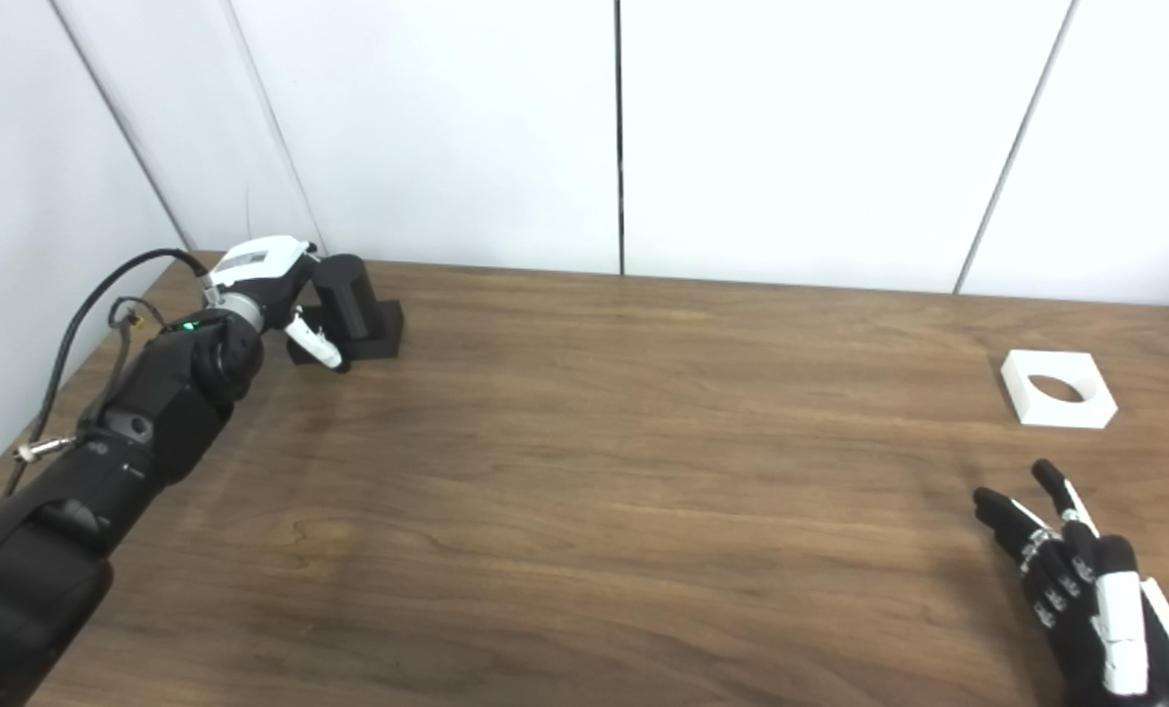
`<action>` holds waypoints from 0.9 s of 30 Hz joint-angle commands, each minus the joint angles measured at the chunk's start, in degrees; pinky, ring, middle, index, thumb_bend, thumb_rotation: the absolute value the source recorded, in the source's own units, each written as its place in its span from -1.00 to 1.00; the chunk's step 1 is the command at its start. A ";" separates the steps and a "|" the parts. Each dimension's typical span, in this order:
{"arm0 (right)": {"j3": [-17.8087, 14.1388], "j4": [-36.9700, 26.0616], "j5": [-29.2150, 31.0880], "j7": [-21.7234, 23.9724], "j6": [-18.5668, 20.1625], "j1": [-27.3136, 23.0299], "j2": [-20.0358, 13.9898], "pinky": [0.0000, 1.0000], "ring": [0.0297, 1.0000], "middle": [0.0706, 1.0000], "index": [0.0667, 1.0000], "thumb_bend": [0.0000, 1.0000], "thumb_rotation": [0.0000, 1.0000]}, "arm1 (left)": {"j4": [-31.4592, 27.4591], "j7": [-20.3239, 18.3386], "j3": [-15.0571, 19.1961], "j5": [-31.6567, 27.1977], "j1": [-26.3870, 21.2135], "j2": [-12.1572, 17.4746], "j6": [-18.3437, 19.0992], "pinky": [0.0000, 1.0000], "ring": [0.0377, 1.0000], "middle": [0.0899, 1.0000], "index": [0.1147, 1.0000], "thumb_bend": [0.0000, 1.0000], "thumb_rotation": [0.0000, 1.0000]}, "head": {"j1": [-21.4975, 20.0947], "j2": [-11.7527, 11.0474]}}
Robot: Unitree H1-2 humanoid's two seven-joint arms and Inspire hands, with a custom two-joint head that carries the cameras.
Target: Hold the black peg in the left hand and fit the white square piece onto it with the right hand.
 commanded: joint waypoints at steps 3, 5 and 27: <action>-0.92 -0.16 0.48 0.22 -1.71 -0.77 -1.49 0.99 0.77 0.63 0.96 0.38 1.00 | 1.21 3.98 -0.04 1.31 -2.26 1.26 -0.91 1.00 1.00 0.76 -0.16 0.06 -0.89 | 0.13 0.09; -0.91 -0.31 0.81 0.25 -1.54 -0.81 -1.59 1.00 0.77 0.63 0.96 0.37 1.00 | 1.10 4.05 0.05 1.00 -2.09 1.22 -0.83 1.00 1.00 0.73 -0.16 0.05 -0.89 | 0.23 0.14; -0.32 -1.18 0.13 -0.50 -1.48 -0.82 -0.66 1.00 0.78 0.63 0.91 0.36 1.00 | -13.93 -8.56 2.28 -1.82 3.10 2.25 7.82 1.00 1.00 0.89 -0.16 0.05 -0.90 | -1.74 1.11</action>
